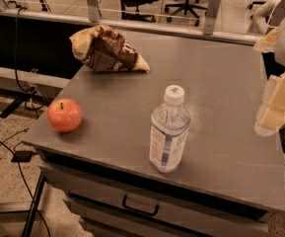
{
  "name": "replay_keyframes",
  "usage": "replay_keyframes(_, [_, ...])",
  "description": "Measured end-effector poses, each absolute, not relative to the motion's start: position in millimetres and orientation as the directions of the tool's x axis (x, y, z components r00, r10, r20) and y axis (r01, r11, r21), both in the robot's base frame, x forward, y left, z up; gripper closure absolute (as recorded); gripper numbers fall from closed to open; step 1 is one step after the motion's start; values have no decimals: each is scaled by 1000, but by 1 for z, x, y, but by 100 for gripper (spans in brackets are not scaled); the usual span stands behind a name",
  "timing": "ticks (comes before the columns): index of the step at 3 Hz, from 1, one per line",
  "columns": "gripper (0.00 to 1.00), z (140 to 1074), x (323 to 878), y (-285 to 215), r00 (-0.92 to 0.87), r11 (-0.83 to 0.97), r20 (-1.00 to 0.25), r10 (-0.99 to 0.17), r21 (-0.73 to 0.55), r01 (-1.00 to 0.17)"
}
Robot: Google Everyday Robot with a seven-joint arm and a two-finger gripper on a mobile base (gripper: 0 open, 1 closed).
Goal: Move blue plastic bottle near brown chip bag
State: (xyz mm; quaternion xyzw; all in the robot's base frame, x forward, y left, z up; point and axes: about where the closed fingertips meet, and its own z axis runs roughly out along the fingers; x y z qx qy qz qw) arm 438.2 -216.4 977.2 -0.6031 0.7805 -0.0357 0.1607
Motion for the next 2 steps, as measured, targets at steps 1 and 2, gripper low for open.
replay_keyframes(1, [0,977,438,-216,-221,270,-208,-953,-250,-930])
replay_keyframes(2, [0,979,438,-213,-203,259,-229,-952,-252,-932])
